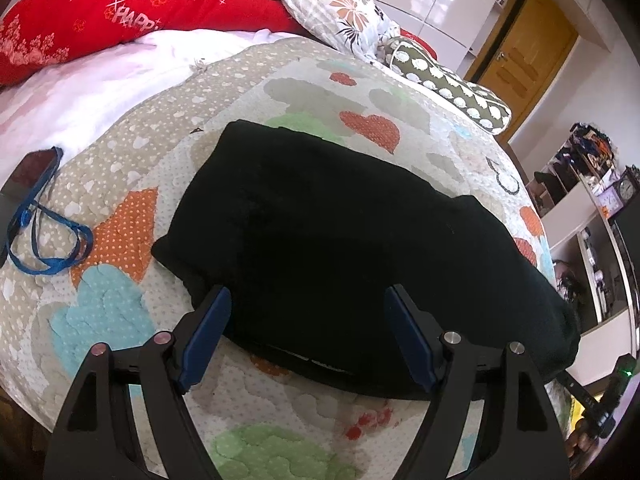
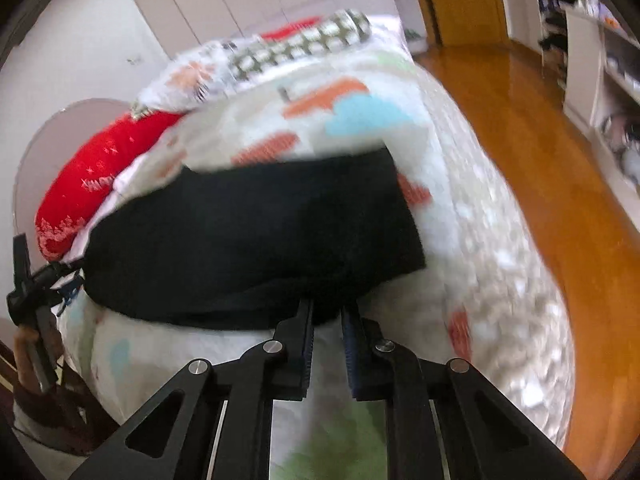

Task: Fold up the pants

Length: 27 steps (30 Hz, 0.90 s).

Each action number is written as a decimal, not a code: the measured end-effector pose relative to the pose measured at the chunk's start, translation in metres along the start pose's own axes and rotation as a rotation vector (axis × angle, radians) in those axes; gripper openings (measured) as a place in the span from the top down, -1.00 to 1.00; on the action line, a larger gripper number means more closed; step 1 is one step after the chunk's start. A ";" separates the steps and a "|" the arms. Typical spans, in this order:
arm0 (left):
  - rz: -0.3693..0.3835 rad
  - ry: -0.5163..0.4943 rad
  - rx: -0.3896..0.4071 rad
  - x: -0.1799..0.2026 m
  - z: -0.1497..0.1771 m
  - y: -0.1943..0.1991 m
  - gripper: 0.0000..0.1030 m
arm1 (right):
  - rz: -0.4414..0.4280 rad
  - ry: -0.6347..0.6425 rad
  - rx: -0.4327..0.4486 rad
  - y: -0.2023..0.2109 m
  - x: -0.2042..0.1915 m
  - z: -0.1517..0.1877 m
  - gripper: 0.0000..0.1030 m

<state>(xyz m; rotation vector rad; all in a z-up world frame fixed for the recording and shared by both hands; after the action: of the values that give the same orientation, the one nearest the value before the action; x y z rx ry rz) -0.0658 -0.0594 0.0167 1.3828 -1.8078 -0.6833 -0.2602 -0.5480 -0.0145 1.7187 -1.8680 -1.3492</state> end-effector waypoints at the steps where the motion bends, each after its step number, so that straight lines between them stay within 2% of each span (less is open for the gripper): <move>1: -0.005 -0.006 0.005 0.000 -0.001 0.001 -0.53 | 0.033 0.001 0.002 0.002 0.006 0.001 0.92; 2: -0.006 -0.007 0.009 0.000 -0.001 0.003 -0.53 | 0.067 0.004 0.007 0.006 0.012 0.002 1.00; 4: -0.009 0.000 0.018 -0.002 -0.004 0.005 -0.53 | 0.071 -0.030 0.021 0.013 0.023 0.000 1.00; 6: -0.006 0.014 0.023 -0.004 -0.005 0.006 -0.53 | 0.066 -0.021 0.028 0.018 0.023 -0.002 0.84; 7: -0.003 0.021 0.025 -0.005 -0.006 0.006 -0.53 | 0.046 -0.019 0.025 0.018 0.020 -0.002 0.82; 9: -0.004 0.021 0.022 -0.005 -0.005 0.006 -0.53 | 0.029 -0.015 0.013 0.012 0.016 -0.002 0.44; 13: -0.004 0.007 0.010 -0.003 -0.002 0.005 -0.53 | 0.070 0.024 0.016 -0.004 0.002 -0.010 0.43; 18: -0.005 0.024 0.017 -0.008 -0.002 0.006 -0.53 | 0.030 0.007 0.038 0.000 -0.007 -0.026 0.41; 21: -0.006 0.037 0.011 -0.011 -0.003 0.004 -0.53 | 0.015 -0.015 0.030 -0.001 -0.006 -0.031 0.18; 24: -0.006 0.030 0.011 -0.011 -0.003 0.003 -0.53 | 0.061 0.005 0.016 -0.009 -0.005 -0.033 0.17; 26: -0.003 0.023 0.010 -0.008 -0.002 0.002 -0.53 | 0.048 -0.007 0.001 -0.023 -0.002 -0.033 0.18; 27: 0.000 0.021 0.007 -0.007 -0.002 0.001 -0.53 | 0.043 -0.015 0.007 -0.026 -0.001 -0.034 0.32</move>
<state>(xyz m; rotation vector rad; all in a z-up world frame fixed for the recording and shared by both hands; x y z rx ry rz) -0.0644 -0.0524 0.0171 1.3897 -1.7947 -0.6607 -0.2189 -0.5585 -0.0157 1.6664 -1.9084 -1.3443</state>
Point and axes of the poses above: each gripper's, at about its wrist camera, not at the fingertips, and y roughly against the way its jaws point, x to its right, z to its underside, the point moved 5 cm from there along -y, roughly the way its jaws point, and after that the axes turned 3 degrees about -y, right-handed, at the moved point
